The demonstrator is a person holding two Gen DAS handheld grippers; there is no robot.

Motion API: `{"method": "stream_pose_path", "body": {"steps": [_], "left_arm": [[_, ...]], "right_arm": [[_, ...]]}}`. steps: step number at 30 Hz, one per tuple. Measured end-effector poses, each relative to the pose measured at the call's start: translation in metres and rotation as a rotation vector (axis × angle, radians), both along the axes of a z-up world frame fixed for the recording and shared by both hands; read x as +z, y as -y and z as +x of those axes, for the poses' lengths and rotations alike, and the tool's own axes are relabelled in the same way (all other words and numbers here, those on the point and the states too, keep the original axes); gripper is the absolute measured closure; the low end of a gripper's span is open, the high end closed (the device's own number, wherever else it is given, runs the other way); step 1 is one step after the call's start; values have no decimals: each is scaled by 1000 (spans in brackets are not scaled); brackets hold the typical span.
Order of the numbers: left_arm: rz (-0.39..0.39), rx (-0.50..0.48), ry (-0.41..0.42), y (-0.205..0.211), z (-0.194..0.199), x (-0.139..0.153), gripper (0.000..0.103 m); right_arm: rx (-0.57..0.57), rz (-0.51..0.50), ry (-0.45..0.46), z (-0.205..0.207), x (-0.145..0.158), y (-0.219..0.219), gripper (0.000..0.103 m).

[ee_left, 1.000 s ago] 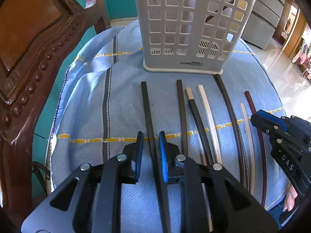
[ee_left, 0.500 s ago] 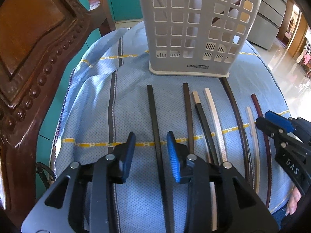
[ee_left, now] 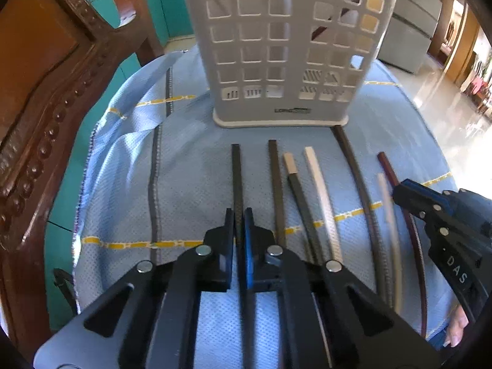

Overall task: Organize utensils
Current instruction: 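Lift a black chopstick with the left tool while the right tool lifts a red-brown one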

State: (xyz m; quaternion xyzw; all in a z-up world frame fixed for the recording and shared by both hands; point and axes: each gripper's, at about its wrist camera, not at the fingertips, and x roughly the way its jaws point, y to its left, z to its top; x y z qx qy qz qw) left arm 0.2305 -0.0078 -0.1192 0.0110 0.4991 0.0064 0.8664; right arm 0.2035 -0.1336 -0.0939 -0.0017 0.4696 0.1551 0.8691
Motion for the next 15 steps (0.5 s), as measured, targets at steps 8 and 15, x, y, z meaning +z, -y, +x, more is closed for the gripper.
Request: {"method": "stream_pose_path", "body": {"steps": [8,15], "left_arm": [[-50,-18,168,-8,-23,48,96],[-101,-39,344,-16,-57,101,96]], "right_arm": [[16,132,198,-19,55,22,96],[84,299,375,-49,105,47,96]]}}
